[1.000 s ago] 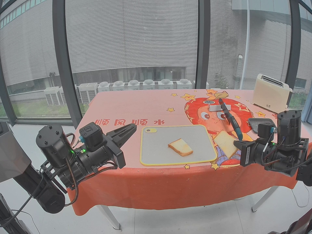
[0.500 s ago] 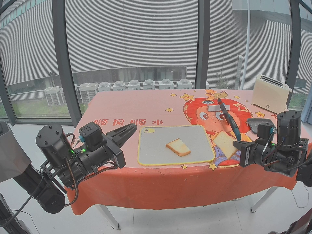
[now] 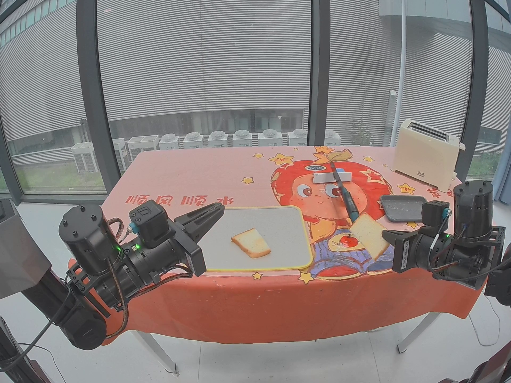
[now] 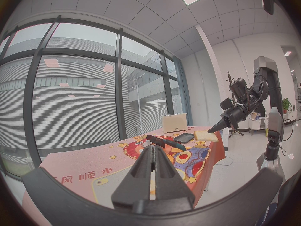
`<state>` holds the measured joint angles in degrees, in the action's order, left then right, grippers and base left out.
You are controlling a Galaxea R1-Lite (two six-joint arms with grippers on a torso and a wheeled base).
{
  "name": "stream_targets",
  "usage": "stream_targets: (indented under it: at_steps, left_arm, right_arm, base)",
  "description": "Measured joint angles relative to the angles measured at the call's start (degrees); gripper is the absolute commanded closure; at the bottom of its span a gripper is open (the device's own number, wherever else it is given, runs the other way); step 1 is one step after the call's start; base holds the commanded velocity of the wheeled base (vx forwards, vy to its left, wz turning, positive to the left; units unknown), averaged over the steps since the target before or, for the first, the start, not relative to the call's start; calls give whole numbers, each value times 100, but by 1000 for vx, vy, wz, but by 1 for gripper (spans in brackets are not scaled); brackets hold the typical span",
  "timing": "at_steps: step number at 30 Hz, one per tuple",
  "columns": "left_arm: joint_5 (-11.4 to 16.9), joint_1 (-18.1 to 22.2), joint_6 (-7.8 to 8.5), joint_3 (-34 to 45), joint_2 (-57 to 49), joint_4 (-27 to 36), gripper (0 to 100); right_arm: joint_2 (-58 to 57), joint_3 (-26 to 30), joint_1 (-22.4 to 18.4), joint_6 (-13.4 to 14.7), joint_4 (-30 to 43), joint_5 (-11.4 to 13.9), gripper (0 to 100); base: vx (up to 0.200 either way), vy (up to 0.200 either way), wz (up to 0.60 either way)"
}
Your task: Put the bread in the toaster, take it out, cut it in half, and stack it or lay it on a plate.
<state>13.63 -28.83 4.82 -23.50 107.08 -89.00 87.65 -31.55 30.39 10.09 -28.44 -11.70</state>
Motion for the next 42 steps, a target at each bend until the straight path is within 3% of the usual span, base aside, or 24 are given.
stream_targets:
  at_steps: [17,24,35,42]
  left_arm:
    - [0,0,43,2,-6,2,100]
    - [-57,0,77,-50,-9,2,100]
    - [-424,-145,68,-85,-24,5,100]
    - [-417,-151,77,-72,-46,2,100]
  right_arm:
    - [2,0,-2,2,0,-17,100]
    - [6,-1,-5,2,4,-124,100]
    - [27,-15,-46,50,1,-116,100]
    - [96,-144,-60,433,0,-121,100]
  base:
    - [0,-200,0]
    - [0,0,0]
    - [0,0,0]
    - [0,0,0]
